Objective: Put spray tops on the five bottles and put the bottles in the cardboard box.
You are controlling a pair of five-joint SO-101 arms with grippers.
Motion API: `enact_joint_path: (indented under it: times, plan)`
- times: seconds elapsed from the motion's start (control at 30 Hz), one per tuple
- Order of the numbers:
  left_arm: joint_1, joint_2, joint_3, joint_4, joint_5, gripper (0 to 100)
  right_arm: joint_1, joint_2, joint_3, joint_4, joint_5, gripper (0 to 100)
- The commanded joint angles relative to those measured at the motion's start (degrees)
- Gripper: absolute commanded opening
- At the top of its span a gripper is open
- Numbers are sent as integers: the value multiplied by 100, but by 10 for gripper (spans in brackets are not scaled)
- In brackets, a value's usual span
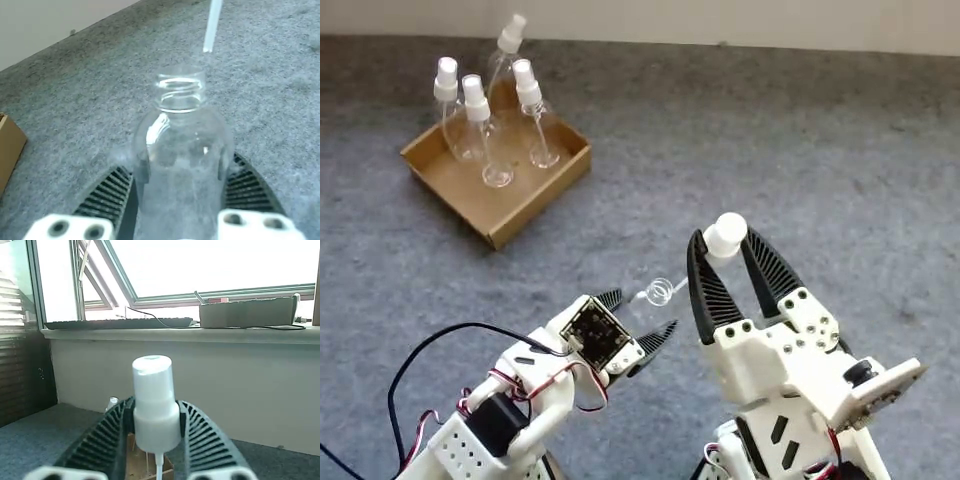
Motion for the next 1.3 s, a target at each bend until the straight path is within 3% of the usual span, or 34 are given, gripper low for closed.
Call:
enact_joint_path:
  times: [0.0,0.87,1.27]
  plan:
    - [180,-110,110,-35,62,60,-66,-31,-251,13,62,27]
    - [295,-119,110,-44,44,60,-75,-31,-242,716,26,27]
    - [295,-119,110,-202,44,60,-75,-22,-242,1903,62,27]
